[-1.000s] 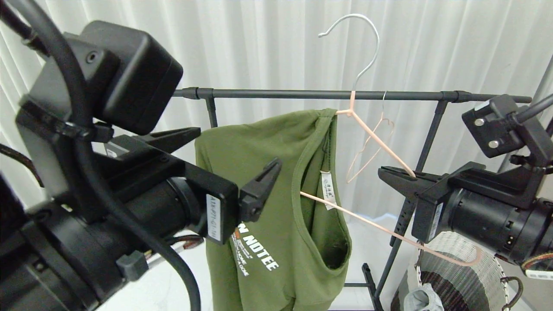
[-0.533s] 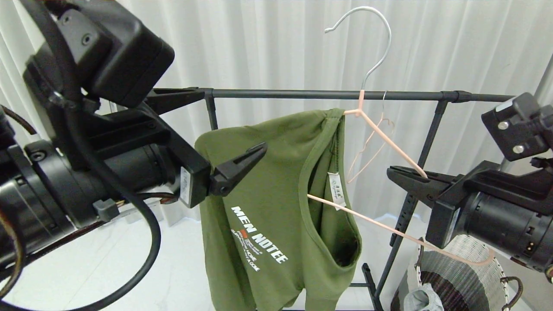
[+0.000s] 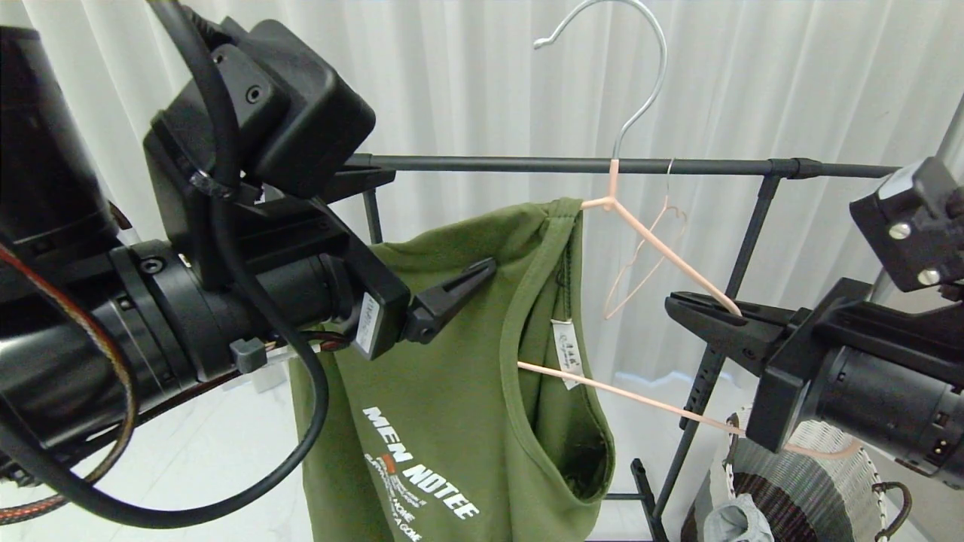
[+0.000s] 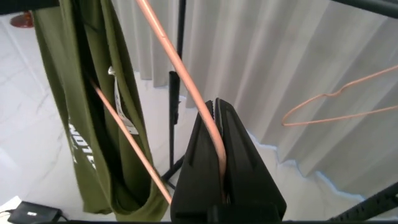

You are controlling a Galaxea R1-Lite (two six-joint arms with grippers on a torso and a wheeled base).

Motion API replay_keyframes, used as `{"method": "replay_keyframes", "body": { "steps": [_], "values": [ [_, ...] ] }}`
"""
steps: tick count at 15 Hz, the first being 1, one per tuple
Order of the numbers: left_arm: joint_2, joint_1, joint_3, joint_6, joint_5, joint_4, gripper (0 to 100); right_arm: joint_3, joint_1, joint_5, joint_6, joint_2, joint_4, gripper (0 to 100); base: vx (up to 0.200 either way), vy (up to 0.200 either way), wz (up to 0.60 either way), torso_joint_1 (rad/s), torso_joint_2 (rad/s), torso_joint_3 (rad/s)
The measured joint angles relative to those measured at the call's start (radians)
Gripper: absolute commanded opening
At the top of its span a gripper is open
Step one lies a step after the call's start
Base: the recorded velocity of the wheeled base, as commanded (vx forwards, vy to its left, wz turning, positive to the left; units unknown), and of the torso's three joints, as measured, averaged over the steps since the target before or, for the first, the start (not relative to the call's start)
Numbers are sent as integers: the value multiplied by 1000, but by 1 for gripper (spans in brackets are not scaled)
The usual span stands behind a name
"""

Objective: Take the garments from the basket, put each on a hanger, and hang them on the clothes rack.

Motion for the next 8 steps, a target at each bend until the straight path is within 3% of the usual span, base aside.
{"method": "replay_keyframes", "body": {
  "steps": [8],
  "values": [
    [15,0,11,57,-2,1,100,6,38,40,-49,-17,0,0,0,0,0,0,0,0]
  ]
}}
